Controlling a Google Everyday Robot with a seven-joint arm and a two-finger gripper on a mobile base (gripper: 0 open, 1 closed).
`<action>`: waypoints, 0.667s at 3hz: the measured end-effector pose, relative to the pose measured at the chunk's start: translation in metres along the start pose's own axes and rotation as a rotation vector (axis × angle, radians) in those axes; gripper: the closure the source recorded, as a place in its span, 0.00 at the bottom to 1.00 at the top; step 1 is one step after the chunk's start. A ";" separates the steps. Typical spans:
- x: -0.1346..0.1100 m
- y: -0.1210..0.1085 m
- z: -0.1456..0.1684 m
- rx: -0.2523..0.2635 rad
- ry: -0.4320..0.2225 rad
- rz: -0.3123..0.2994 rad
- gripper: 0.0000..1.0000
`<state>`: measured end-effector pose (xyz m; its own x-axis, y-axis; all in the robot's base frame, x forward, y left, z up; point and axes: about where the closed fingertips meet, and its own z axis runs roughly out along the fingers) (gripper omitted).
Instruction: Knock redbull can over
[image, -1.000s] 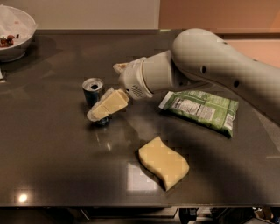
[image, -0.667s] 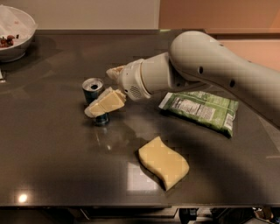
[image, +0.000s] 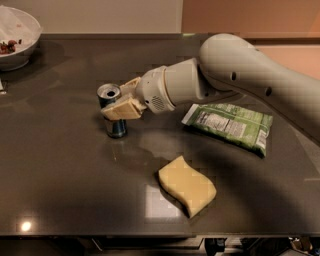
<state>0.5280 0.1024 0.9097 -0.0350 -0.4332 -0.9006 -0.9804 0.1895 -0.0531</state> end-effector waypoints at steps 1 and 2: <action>-0.009 -0.006 -0.017 -0.011 0.045 -0.012 0.87; -0.011 -0.021 -0.044 -0.009 0.171 -0.032 1.00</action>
Offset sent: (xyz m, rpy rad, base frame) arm 0.0305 -0.0868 0.0371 -0.3812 0.0250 0.0004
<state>0.5400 0.0648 0.9393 -0.0358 -0.5823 -0.8122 -0.9833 0.1658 -0.0755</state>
